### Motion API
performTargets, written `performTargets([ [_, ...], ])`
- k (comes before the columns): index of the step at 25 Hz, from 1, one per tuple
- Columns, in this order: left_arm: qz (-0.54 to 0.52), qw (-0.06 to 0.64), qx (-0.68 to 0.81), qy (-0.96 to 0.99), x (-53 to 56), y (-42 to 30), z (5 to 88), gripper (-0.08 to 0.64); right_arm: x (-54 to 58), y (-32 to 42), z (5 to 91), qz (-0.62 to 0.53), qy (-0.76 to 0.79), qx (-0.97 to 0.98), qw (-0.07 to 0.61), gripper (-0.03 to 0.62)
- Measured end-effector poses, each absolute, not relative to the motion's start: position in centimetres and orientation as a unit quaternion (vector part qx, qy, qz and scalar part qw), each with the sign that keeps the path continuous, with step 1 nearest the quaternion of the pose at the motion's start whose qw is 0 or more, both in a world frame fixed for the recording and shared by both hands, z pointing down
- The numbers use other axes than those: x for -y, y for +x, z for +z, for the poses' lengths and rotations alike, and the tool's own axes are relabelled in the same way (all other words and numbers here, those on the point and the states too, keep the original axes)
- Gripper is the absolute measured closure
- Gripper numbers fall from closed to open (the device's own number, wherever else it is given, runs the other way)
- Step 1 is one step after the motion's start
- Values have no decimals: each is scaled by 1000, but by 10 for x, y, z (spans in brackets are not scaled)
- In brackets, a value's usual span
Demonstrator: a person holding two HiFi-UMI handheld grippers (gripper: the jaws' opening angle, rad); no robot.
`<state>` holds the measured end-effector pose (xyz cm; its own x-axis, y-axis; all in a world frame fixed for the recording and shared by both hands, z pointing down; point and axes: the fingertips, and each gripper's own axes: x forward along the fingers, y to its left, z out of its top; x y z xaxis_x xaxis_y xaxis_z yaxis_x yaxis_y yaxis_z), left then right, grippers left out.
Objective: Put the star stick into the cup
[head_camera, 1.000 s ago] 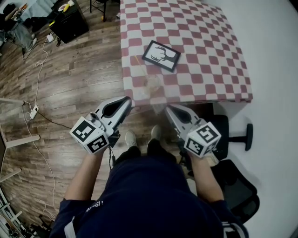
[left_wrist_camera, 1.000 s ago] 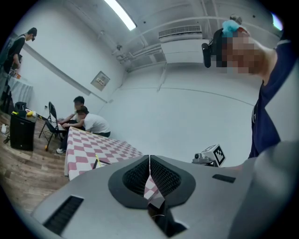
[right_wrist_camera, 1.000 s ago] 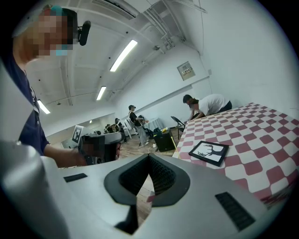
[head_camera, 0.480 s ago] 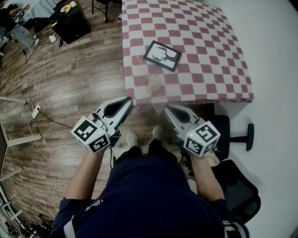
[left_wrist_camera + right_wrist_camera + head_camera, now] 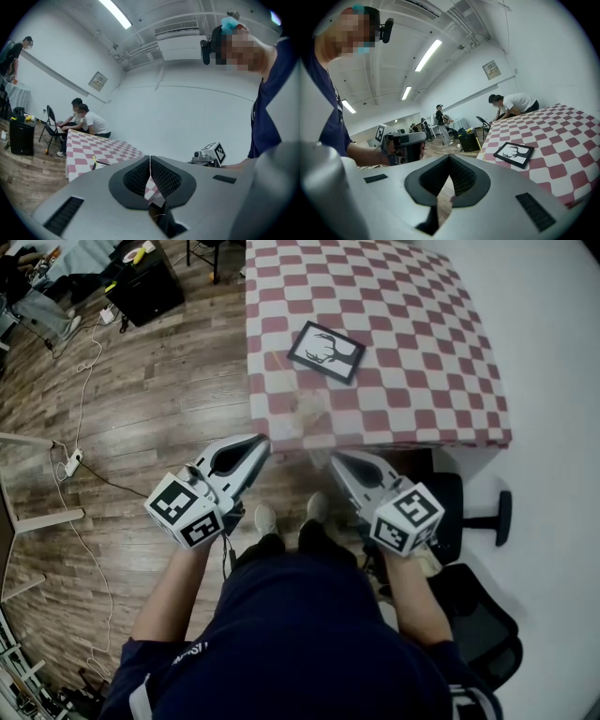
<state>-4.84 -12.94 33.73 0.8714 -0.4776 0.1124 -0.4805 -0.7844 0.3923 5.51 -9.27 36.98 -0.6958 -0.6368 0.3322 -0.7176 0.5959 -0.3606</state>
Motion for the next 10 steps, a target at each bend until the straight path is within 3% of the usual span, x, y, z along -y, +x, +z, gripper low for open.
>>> performTargets([
  [10, 2, 212, 255, 943, 140, -38, 339, 525, 103, 65, 372, 240, 380, 889, 86, 577],
])
